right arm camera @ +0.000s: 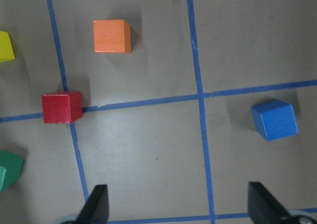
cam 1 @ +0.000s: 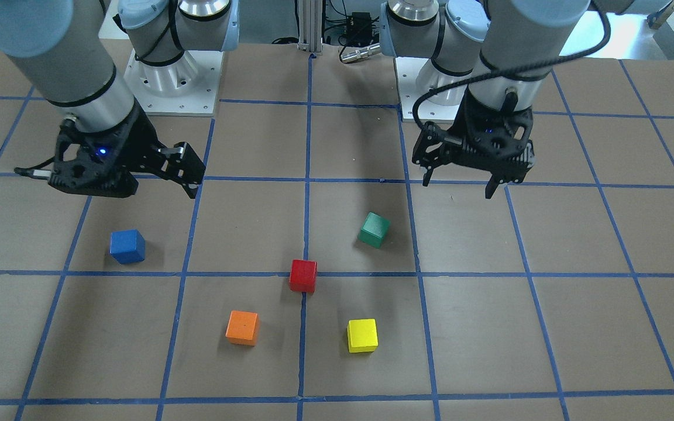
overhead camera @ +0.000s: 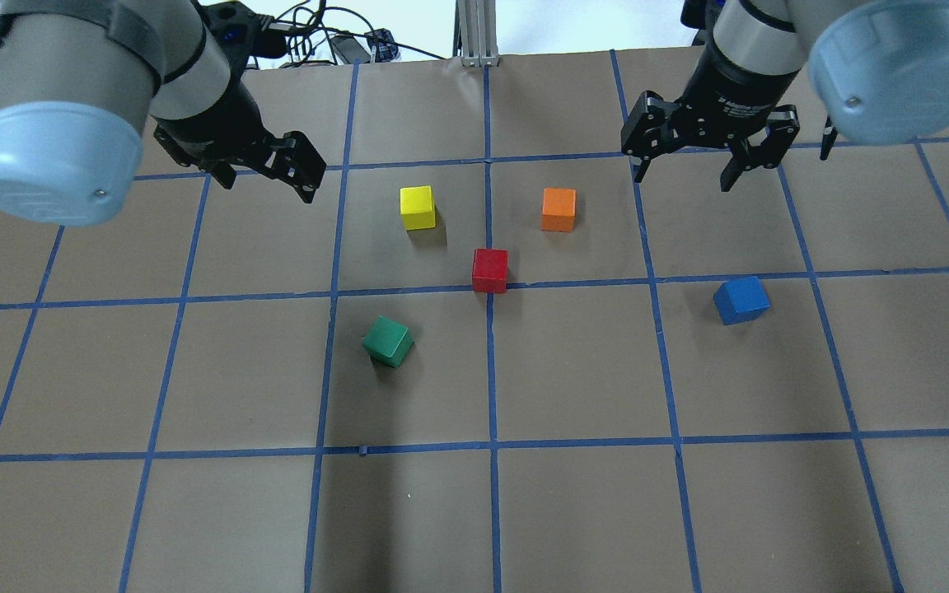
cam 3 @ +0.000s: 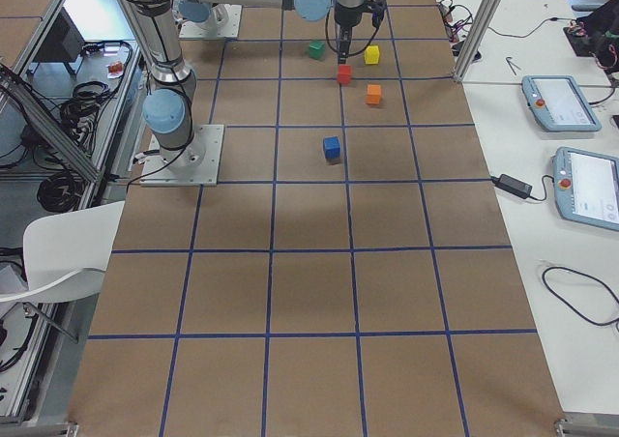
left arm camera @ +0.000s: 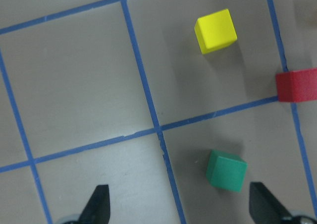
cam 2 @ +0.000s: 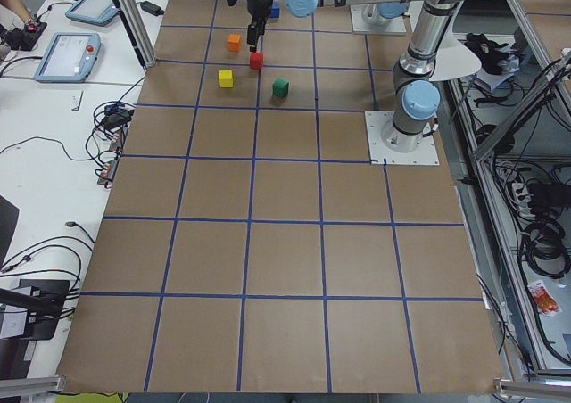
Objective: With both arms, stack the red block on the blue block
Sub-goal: 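Raise the left gripper away while the right gripper moves toward the red cube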
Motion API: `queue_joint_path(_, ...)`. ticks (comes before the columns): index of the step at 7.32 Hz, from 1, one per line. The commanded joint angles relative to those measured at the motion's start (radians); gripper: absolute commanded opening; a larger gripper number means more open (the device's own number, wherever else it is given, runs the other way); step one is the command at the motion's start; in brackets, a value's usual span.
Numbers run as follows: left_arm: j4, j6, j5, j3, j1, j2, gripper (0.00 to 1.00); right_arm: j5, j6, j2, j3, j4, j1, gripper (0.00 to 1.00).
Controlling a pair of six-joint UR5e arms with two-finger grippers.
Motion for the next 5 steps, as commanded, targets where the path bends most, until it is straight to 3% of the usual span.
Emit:
queue_joint_path(1, -0.239, -0.015, 0.009, 0.158, 0.001, 0.035, 1.0, 0.001, 0.074, 0.102, 0.004, -0.154, 0.103, 1.0)
queue_joint_path(3, -0.234, -0.089, 0.006, 0.098, 0.0, 0.036, 1.0, 0.001, 0.166, 0.199, 0.004, -0.267, 0.179, 1.0)
queue_joint_path(5, -0.197, -0.088, -0.003, 0.083, 0.003, 0.043, 1.0, 0.001, 0.167, 0.253, 0.004, -0.295, 0.242, 1.0)
